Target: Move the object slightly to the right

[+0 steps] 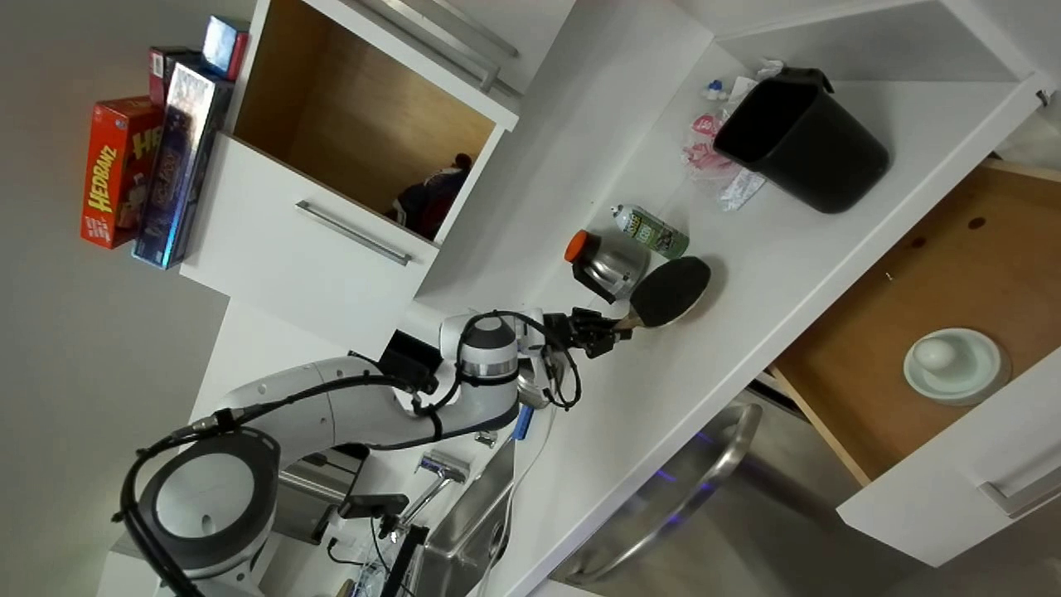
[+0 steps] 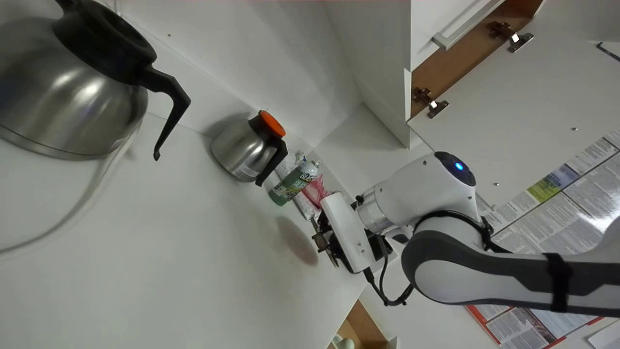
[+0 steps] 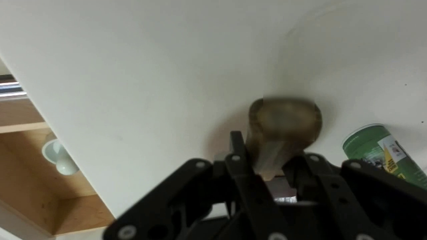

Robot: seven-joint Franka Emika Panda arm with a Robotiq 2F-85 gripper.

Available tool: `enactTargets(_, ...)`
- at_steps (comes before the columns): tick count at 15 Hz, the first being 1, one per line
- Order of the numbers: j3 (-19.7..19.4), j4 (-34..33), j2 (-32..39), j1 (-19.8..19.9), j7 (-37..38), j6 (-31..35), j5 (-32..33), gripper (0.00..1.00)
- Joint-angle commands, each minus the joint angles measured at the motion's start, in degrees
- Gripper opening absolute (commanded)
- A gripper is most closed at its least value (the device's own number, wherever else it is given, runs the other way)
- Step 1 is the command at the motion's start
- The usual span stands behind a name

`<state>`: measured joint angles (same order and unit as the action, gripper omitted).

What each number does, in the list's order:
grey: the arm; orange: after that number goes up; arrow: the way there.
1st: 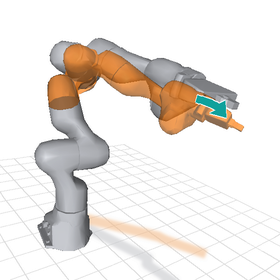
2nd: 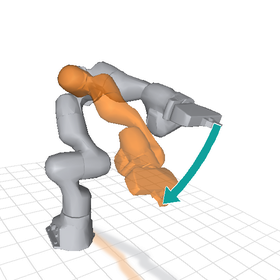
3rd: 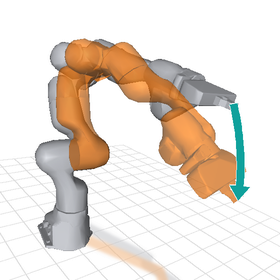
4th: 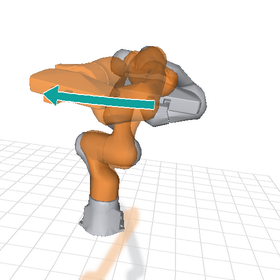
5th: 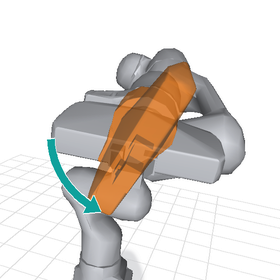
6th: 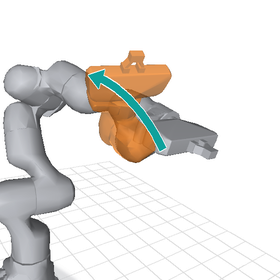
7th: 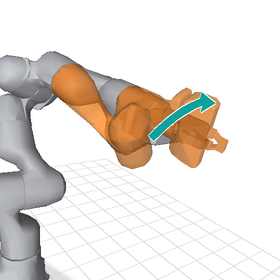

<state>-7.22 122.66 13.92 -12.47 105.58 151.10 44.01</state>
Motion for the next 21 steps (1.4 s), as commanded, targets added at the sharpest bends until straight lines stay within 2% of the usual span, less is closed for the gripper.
enactTargets(1,0.60,-3.61,3.99,0.02,6.53,-1.44,2.18,0.08)
enactTargets(2,0.71,-3.92,4.69,-0.01,6.88,-1.34,2.00,0.20)
enactTargets(3,0.73,-4.02,5.02,-0.07,7.15,-1.08,1.94,0.55)
enactTargets(4,0.54,-3.92,4.89,-0.32,7.53,-1.39,2.33,0.57)
enactTargets(7,0.39,-2.72,2.68,-0.60,7.51,-1.22,3.35,0.79)
enactTargets(10,2.18,0.98,-2.32,0.10,4.48,0.48,3.69,0.99)
enactTargets(16,7.06,7.03,-10.48,2.08,-3.97,1.01,-0.58,1.00)
enactTargets(17,8.00,8.11,-11.20,2.58,-7.77,1.10,-3.54,1.00)
enactTargets(18,6.23,4.48,-7.88,0.71,-3.07,0.13,-0.53,1.00)
enactTargets(19,8.13,5.39,-8.82,2.31,-5.29,-0.01,-2.06,1.00)
enactTargets(21,8.38,6.30,-9.58,2.44,-6.34,-0.01,-2.68,1.00)
